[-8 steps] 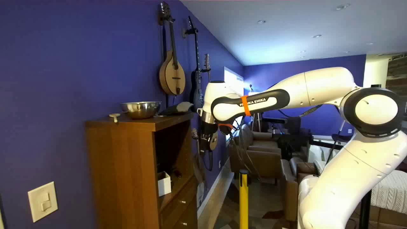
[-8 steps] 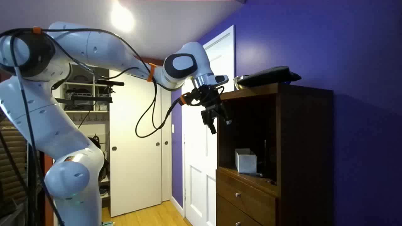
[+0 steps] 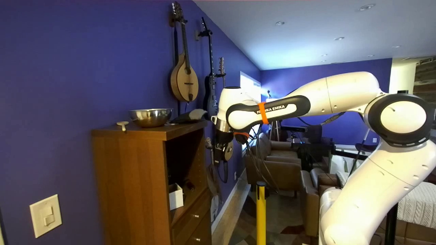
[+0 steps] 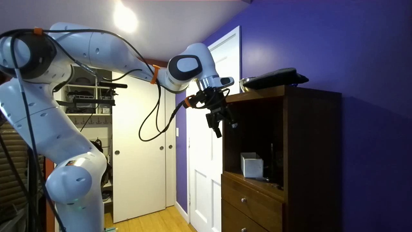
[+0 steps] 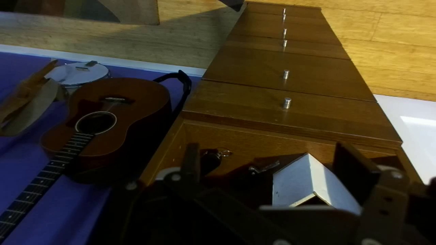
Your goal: Open the top drawer
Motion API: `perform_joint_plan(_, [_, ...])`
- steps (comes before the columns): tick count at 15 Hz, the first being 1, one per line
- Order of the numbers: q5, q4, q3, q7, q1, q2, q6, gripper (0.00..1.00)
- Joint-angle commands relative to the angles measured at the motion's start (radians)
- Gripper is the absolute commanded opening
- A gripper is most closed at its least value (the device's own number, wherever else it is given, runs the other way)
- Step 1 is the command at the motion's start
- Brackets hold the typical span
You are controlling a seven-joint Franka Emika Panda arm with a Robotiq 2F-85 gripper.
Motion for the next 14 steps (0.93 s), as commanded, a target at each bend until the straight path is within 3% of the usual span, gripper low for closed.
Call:
perform_joint_plan(1, [0.022,-0.011,-0.008,0.005,0.018,0.027,-0.004,1.0])
perform_joint_plan(5, [0.14,-0.076,-0.008,0.081,0.042,0.133,-0.014,1.0])
perform_joint_plan(8, [0.233,-0.149,-0.018,0.057,0.066,0.209,0.11,1.0])
perform_joint_plan(11, [0.246,-0.197,0.003,0.088,0.059,0.284,0.22,1.0])
perform_joint_plan(14, [0.217,-0.189,0.01,0.083,0.048,0.296,0.186,1.0])
